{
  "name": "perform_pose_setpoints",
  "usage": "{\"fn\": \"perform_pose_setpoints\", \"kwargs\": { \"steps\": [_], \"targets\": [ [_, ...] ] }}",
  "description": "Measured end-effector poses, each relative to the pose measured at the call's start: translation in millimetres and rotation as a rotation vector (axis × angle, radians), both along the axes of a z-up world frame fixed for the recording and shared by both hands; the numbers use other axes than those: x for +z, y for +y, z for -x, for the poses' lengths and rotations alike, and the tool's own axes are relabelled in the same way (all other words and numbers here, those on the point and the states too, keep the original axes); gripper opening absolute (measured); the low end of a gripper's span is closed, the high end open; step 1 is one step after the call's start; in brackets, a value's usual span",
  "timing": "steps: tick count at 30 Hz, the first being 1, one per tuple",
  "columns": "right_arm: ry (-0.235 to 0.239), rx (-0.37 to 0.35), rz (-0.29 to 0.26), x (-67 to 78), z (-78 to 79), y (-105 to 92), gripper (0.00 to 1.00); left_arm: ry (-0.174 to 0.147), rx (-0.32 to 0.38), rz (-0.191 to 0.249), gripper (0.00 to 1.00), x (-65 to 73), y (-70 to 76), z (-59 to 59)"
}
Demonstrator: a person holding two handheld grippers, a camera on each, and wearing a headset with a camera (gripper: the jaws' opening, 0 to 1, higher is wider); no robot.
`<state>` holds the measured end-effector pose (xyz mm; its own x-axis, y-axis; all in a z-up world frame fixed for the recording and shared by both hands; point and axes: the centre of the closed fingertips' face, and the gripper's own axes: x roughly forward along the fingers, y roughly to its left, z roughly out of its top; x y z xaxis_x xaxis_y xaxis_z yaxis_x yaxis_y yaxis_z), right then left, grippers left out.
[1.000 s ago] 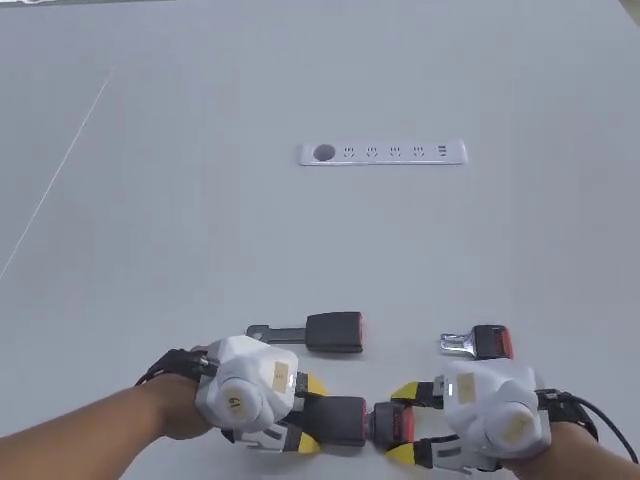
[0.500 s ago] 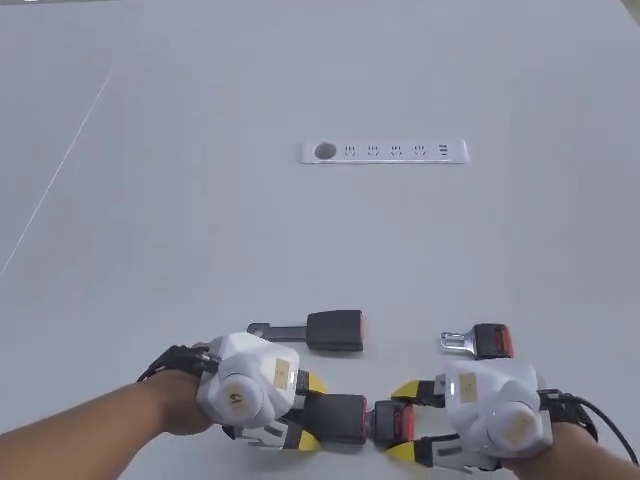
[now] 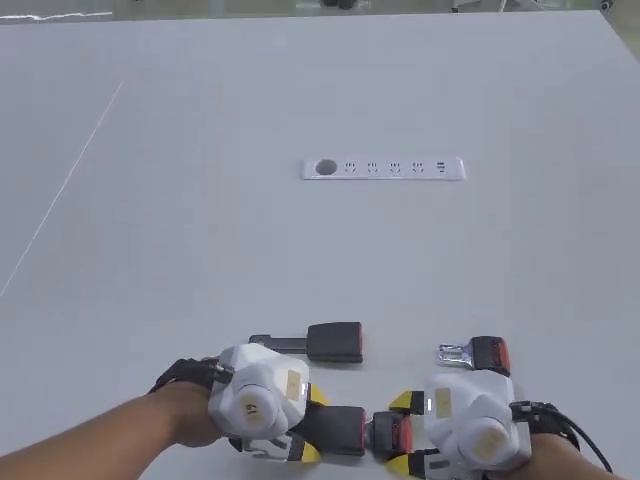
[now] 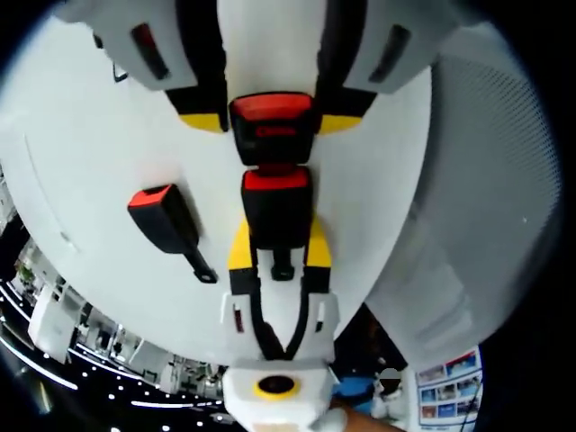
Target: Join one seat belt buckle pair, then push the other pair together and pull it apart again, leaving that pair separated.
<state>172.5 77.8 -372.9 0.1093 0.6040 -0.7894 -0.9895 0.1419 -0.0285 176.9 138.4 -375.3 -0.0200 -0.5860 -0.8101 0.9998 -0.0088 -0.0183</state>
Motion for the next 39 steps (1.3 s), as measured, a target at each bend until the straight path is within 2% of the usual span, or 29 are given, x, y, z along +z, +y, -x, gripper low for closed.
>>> {"fn": "perform_pose_setpoints", "kwargs": {
  "steps": [1, 3, 4, 6, 10, 11, 13, 18, 22, 24, 26, 30, 35, 39],
  "targets": [
    [0.0, -0.017, -0.007, 1.0, -0.7, 0.2, 0.48, -0.004, 0.004, -0.003, 0.44, 0.0, -0.9, 0.7],
    [0.04, -0.081, -0.061, 7.3, 1.3, 3.9, 0.62, 0.024, 0.017, 0.006, 0.64, 1.9, -4.5, 8.9],
    [0.034, -0.071, -0.057, 9.4, 2.2, 1.5, 0.63, 0.04, 0.02, 0.012, 0.65, 4.1, -5.5, 13.4],
    [0.035, -0.082, -0.059, 11.8, 4.3, -0.4, 0.62, 0.034, 0.024, 0.018, 0.62, 8.1, -6.0, 15.2],
    [0.027, -0.121, -0.076, 18.3, 3.5, -4.4, 0.68, 0.021, 0.067, 0.038, 0.71, 16.3, -6.0, 10.9],
    [0.028, -0.132, -0.091, 22.0, 3.8, -5.3, 0.69, 0.008, 0.078, 0.044, 0.73, 19.7, -4.8, 8.4],
    [0.018, -0.138, -0.1, 26.9, 4.1, -7.0, 0.71, 0.015, 0.1, 0.06, 0.74, 25.7, -3.5, 7.9],
    [-0.004, -0.155, -0.114, 38.1, 0.7, -13.9, 0.73, -0.006, 0.132, 0.062, 0.74, 34.7, 6.1, 3.3],
    [-0.014, -0.167, -0.127, 45.8, -3.0, -24.2, 0.73, -0.035, 0.175, 0.077, 0.74, 47.9, 12.8, -6.1],
    [-0.034, -0.17, -0.114, 50.6, -7.9, -32.5, 0.74, -0.039, 0.19, 0.079, 0.74, 52.4, 15.4, -9.8],
    [-0.025, -0.181, -0.141, 60.9, -13.9, -38.9, 0.75, -0.055, 0.193, 0.08, 0.73, 57.5, 19.0, -15.1],
    [-0.053, -0.195, -0.146, 71.8, -28.4, -52.9, 0.75, -0.08, 0.215, 0.087, 0.73, 67.3, 26.1, -30.9],
    [-0.063, -0.209, -0.127, 72.4, -46.4, -72.6, 0.75, -0.084, 0.22, 0.085, 0.73, 74.3, 30.1, -45.5],
    [-0.055, -0.211, -0.103, 68.5, -60.8, -88.6, 0.74, -0.097, 0.219, 0.086, 0.73, 78.0, 30.6, -62.6]
  ]
}}
